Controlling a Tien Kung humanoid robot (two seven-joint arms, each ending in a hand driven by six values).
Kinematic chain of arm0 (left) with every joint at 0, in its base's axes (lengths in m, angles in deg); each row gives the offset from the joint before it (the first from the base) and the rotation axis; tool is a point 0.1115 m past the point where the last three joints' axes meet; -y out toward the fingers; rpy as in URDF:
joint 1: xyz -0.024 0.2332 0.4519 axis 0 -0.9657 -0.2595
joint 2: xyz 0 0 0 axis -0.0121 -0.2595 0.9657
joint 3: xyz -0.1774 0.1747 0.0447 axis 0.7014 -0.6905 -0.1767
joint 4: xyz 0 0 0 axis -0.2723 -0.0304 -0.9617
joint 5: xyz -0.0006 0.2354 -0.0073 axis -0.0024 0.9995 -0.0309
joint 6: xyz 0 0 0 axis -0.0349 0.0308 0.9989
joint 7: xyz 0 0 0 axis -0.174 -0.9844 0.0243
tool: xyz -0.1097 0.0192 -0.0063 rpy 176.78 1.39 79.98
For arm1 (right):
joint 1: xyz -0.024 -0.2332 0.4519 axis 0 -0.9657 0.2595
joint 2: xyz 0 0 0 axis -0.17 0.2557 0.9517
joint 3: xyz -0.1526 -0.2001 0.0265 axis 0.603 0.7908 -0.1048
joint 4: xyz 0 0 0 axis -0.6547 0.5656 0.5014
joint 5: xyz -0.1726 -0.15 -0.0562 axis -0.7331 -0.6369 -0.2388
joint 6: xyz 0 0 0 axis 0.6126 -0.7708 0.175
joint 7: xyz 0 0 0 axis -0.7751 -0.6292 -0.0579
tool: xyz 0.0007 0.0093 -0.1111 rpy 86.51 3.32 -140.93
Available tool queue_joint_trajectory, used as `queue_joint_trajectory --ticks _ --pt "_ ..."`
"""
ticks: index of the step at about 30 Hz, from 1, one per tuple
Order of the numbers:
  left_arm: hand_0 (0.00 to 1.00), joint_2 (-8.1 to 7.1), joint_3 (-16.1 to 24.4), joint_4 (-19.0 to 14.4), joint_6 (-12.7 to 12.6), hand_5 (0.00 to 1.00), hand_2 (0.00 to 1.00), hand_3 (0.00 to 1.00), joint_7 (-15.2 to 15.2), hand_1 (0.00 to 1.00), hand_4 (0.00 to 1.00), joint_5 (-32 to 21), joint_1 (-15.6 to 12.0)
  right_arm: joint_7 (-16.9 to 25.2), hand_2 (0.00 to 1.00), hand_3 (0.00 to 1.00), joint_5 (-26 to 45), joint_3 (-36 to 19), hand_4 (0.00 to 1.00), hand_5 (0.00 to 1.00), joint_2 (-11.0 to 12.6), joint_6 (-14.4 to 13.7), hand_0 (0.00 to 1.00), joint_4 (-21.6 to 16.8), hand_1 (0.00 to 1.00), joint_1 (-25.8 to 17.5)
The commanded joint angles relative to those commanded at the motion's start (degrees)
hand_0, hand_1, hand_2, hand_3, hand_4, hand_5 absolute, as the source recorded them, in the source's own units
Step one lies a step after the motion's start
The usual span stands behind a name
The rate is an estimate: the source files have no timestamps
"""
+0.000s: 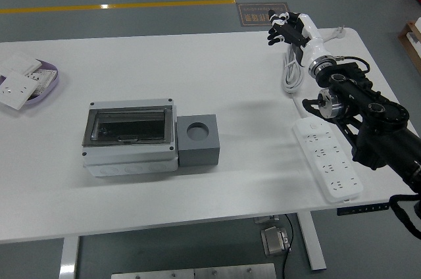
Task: Pick up the cylinder from the cube,place it in the box,flap close box
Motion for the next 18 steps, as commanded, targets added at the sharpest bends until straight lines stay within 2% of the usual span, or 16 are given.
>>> queue_joint_trajectory --ticks 1,6,7,11,18 --pt "0.629 -0.01 -0.02 0.00 0.01 0.253 0.625 0.668 0.00 0.647 0.722 0.01 0.01 -0.01 0.497 0.537 0.12 0.19 0.712 0.143 -0.08 0.01 0.521 0.10 0.487 0.08" --pt "0.629 -0.04 -0.04 0.01 0.01 0.253 0.625 0.668 0.02 0.647 0.722 -0.03 -0.03 -0.03 0.497 0.537 0.32 0.77 0.712 0.143 -0.65 0.05 0.521 -0.41 0.487 -0.01" --pt "0.629 -0.04 -0.04 0.01 0.02 0.253 0.625 0.668 0.03 0.647 0.722 -0.03 -0.04 -0.03 0.528 0.578 0.31 0.85 0.709 0.154 -0.84 0.06 0.558 -0.70 0.517 -0.08" --pt "0.629 -0.02 -0.04 -0.01 0.04 0.253 0.625 0.668 0.04 0.647 0.722 0.01 -0.04 0.01 0.528 0.578 0.35 1.31 0.709 0.154 -2.05 0.11 0.558 -1.74 0.517 0.03" --pt "0.629 -0.16 -0.04 0.00 0.02 0.253 0.625 0.668 0.09 0.647 0.722 0.07 0.12 -0.59 0.545 0.587 -1.19 2.95 0.702 0.148 -4.49 0.69 0.567 -5.97 0.529 0.42"
